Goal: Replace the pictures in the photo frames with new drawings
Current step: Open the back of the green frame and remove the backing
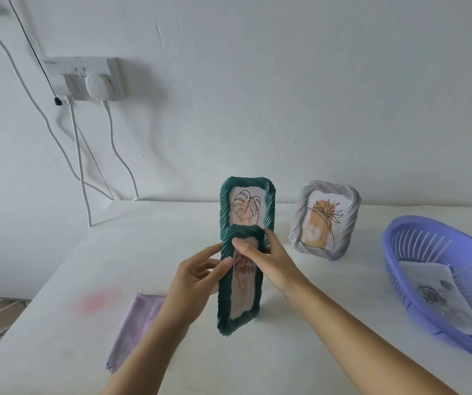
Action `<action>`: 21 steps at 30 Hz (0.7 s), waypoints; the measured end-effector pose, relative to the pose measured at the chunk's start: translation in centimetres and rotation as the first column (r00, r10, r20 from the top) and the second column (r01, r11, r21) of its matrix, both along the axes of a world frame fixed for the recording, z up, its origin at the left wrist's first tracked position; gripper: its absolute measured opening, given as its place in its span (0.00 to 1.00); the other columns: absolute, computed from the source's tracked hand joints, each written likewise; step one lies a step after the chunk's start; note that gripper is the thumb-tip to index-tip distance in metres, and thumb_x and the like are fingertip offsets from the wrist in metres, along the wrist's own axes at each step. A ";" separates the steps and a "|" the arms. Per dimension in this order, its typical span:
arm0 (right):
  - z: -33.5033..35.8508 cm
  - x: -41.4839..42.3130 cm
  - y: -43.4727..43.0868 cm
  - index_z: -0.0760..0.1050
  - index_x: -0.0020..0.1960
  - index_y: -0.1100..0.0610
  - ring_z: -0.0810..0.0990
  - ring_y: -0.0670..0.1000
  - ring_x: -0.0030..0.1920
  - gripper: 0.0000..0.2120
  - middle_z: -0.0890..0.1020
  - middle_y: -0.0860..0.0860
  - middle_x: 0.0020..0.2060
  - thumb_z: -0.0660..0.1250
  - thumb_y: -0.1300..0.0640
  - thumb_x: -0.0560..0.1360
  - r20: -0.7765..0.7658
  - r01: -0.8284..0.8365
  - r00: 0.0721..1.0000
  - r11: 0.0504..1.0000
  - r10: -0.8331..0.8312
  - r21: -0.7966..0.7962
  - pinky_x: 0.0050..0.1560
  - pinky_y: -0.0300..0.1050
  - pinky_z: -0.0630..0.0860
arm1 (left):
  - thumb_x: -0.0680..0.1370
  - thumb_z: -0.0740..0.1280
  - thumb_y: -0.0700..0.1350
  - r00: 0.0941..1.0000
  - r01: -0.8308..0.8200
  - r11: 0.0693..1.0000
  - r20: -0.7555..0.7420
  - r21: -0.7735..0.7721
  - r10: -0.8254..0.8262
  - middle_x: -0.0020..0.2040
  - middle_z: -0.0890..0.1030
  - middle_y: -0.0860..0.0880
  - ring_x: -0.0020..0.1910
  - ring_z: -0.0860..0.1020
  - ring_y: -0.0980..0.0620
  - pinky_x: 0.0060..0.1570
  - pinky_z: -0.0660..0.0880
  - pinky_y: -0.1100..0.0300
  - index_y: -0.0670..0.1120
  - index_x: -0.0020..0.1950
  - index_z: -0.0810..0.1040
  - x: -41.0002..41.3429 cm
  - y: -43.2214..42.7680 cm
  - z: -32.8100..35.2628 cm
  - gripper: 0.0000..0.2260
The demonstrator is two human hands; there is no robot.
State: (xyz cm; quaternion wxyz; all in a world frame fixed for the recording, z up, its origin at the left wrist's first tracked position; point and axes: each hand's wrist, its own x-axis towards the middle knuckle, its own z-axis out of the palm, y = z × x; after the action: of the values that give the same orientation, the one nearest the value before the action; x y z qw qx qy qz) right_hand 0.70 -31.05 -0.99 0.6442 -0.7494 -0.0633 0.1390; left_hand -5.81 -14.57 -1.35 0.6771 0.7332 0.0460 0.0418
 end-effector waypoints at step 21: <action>1.6 1.0 -5.3 0.85 0.49 0.50 0.83 0.42 0.48 0.05 0.86 0.43 0.43 0.71 0.52 0.75 0.229 0.201 0.956 0.978 -0.185 -0.051 0.49 0.35 0.75 | 0.75 0.69 0.61 0.985 0.156 0.907 0.003 0.391 -0.171 0.52 0.79 0.61 0.54 0.76 0.62 0.42 0.70 0.73 0.67 0.54 0.83 0.1 -3.3 -1.1 0.09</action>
State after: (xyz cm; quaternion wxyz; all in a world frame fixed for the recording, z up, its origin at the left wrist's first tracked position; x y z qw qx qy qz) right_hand 1.74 -36.36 0.64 0.6152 -0.7863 -0.0565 -0.0072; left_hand -5.72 -17.82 -2.50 0.5196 0.8536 -0.0374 0.0069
